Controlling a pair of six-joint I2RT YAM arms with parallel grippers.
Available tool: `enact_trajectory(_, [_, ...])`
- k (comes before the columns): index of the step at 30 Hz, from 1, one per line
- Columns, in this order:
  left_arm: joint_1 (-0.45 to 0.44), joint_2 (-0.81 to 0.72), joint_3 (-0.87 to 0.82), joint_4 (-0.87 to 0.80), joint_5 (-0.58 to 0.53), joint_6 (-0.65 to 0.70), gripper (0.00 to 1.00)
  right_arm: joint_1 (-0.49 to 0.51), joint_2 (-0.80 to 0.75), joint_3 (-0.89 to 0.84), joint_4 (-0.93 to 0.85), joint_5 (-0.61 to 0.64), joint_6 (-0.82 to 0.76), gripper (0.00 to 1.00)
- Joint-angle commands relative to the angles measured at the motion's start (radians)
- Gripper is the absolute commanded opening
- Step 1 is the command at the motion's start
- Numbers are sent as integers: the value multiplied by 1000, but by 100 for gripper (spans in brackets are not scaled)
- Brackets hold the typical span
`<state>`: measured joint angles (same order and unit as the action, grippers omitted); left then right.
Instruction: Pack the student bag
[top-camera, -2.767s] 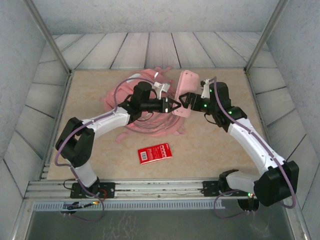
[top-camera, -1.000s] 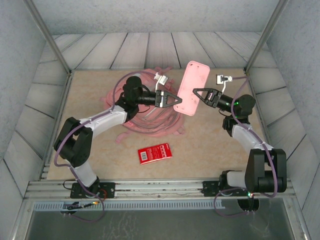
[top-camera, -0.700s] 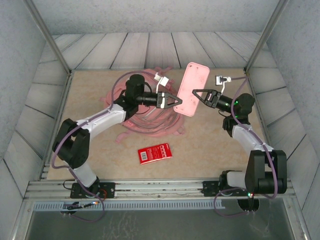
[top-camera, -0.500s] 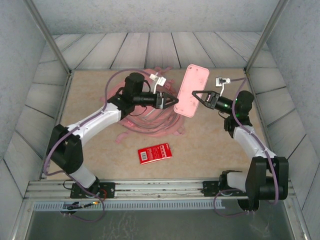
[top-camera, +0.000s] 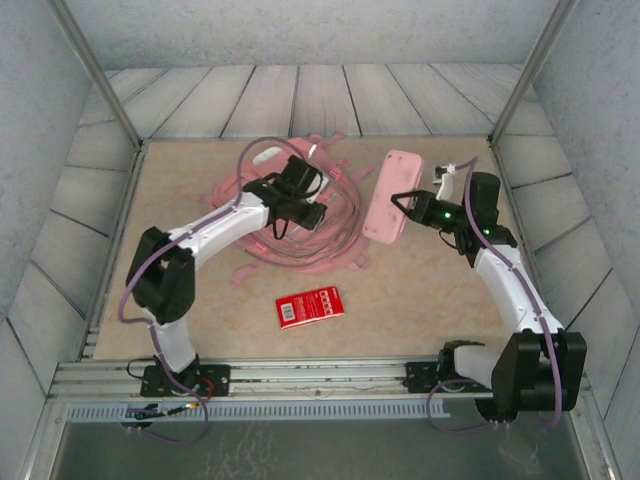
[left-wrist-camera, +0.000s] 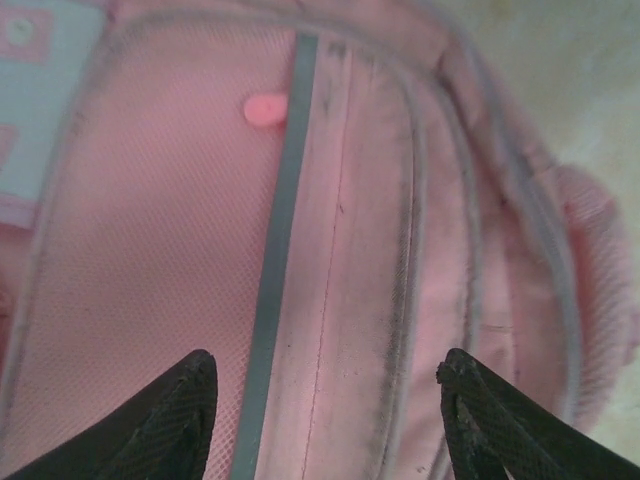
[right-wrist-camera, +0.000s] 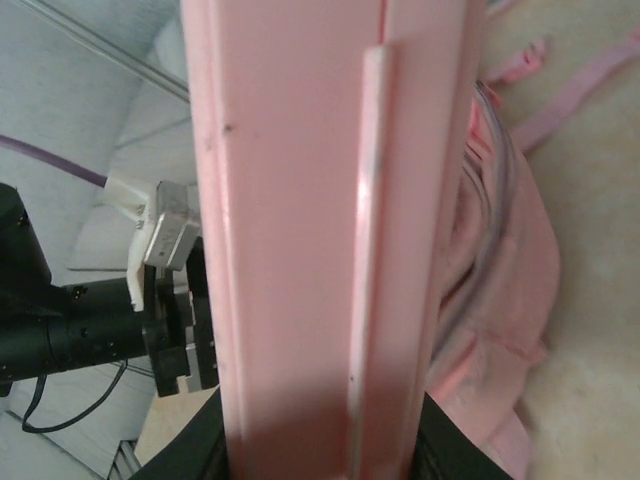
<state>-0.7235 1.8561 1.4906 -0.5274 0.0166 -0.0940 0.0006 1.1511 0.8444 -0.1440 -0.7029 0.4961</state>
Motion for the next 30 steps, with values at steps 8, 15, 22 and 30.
enact_trajectory(8, [-38, 200, 164, -150, -168, 77, 47, -1, -34, -75, -83, -8, -26, 18])
enact_trajectory(15, [-38, 205, 174, -181, -248, 53, 18, -1, -7, -103, -44, -51, -7, 18])
enact_trajectory(22, [-19, 119, 213, -196, -275, 17, 0, 6, 71, -93, -1, -186, 19, 18])
enact_trajectory(30, [133, -42, 263, -158, 157, 8, 0, 57, 176, -71, 137, -257, 110, 21])
